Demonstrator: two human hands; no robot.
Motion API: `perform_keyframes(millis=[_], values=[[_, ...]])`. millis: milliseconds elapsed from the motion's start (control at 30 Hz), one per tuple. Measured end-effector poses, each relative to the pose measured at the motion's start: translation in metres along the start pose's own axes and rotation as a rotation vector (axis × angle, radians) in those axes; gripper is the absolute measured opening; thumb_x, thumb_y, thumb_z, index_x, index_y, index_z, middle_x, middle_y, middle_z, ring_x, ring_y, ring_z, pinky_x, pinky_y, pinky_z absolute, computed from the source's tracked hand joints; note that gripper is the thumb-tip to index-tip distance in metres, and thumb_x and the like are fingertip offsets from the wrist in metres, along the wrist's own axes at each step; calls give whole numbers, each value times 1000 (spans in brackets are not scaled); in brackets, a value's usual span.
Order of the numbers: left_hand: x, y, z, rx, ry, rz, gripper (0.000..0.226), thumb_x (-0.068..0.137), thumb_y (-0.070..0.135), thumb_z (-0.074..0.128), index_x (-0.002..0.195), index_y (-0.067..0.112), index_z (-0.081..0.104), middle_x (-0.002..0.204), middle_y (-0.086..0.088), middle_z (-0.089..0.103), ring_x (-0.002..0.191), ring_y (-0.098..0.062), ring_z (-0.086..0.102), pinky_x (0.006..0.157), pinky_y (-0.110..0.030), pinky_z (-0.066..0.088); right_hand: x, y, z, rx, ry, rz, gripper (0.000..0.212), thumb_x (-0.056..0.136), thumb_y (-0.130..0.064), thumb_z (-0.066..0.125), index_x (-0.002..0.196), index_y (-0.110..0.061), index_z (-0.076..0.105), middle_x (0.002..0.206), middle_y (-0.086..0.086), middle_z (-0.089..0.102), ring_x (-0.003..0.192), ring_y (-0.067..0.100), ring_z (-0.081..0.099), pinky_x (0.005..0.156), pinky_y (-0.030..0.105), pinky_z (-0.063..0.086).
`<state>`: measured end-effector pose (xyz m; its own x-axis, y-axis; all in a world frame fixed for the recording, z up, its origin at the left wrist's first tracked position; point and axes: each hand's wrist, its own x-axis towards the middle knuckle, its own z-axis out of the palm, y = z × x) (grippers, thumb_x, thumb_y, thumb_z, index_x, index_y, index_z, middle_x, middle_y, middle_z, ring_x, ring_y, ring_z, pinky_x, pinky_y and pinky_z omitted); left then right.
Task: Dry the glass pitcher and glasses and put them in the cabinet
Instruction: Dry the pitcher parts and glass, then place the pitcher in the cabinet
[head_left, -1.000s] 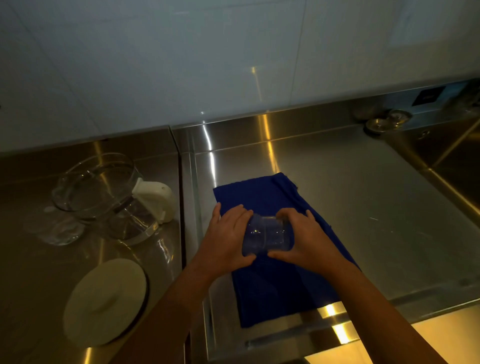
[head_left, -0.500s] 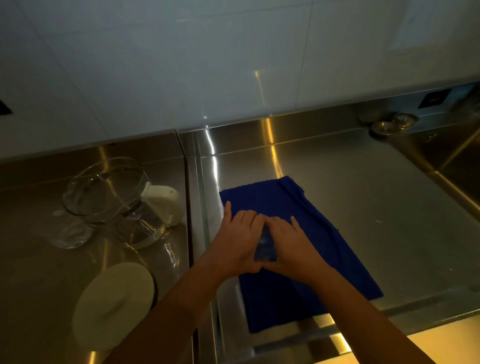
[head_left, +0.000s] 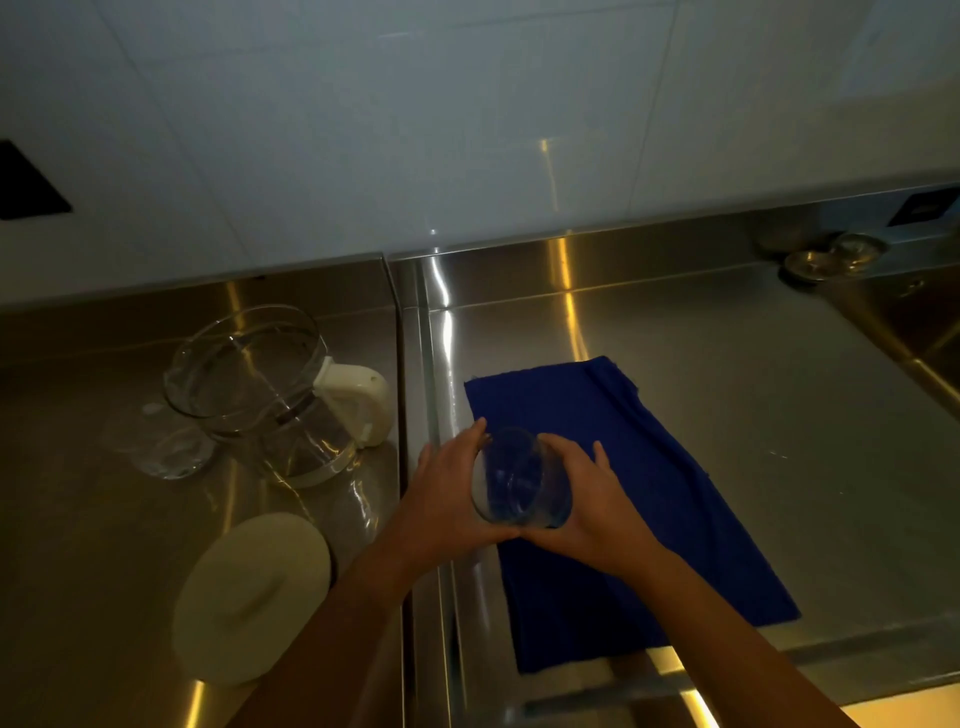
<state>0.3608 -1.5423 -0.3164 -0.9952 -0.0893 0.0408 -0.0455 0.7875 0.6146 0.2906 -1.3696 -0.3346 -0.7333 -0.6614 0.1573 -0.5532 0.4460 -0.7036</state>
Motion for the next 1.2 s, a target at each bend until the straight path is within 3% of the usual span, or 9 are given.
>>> perform_keyframes(millis=[133, 300, 500, 667, 800, 867, 967, 1100, 1200], values=[[-9, -3, -2, -103, 53, -6, 97, 52, 68, 68, 134, 29, 33, 129, 18, 45, 118, 4, 39, 107, -36, 26, 2, -2, 5, 22, -69, 15, 94, 59, -67, 67, 135, -23, 31, 132, -14, 41, 122, -2, 33, 113, 31, -7], [-16, 4, -8, 17, 54, -79, 95, 63, 45, 79, 140, 18, 31, 140, -1, 40, 130, -17, 33, 111, -33, 21, 5, -6, 12, 45, -121, 13, 80, 64, -57, 74, 129, -32, 32, 131, -12, 46, 122, 0, 38, 116, 39, -3], [-31, -11, -12, 58, 107, -91, 103, 55, 60, 75, 139, 17, 35, 137, -2, 45, 128, -17, 35, 101, -15, 11, 7, -15, 25, 31, -164, -27, 78, 59, -73, 56, 125, -40, 29, 118, -31, 34, 110, -21, 28, 112, 32, -5], [-45, -19, -20, -17, 155, -77, 94, 61, 72, 63, 129, 9, 47, 124, -6, 56, 117, -18, 48, 107, -43, 27, 10, -26, 34, 13, -189, -51, 86, 59, -70, 60, 131, -35, 27, 123, -28, 33, 116, -15, 27, 112, 32, -6], [-55, -21, -27, -28, 237, -68, 72, 61, 25, 86, 121, 1, 53, 114, -4, 58, 111, 4, 43, 105, -37, 36, 14, -42, 38, 28, -227, -50, 85, 67, -50, 74, 134, -30, 27, 125, -25, 33, 119, -10, 25, 112, 32, -7], [-61, -22, -34, -38, 207, -95, 76, 63, 28, 85, 126, 4, 50, 122, -7, 55, 119, 5, 38, 109, -34, 27, 15, -48, 43, 30, -242, -53, 85, 68, -49, 74, 136, -29, 27, 126, -24, 35, 119, -10, 26, 113, 33, -8], [-71, -26, -44, 50, 149, -207, 92, 63, 37, 82, 138, 12, 35, 138, -7, 43, 130, -21, 34, 111, -36, 21, 20, -56, 51, 8, -282, -67, 85, 69, -53, 72, 137, -30, 27, 131, -22, 35, 119, -11, 25, 114, 35, -8], [-81, -39, -52, 84, 155, -249, 96, 61, 45, 80, 140, 16, 33, 140, -4, 42, 131, -20, 33, 112, -30, 18, 24, -70, 62, -20, -345, -116, 76, 74, -49, 69, 130, -41, 19, 132, -21, 28, 121, -8, 19, 112, 35, -10], [-88, -51, -58, 120, 166, -253, 96, 62, 48, 79, 140, 17, 33, 140, -3, 42, 131, -21, 33, 112, -31, 16, 30, -79, 72, 12, -338, -112, 79, 72, -48, 72, 134, -35, 24, 140, -11, 35, 130, 2, 27, 113, 37, -6]])
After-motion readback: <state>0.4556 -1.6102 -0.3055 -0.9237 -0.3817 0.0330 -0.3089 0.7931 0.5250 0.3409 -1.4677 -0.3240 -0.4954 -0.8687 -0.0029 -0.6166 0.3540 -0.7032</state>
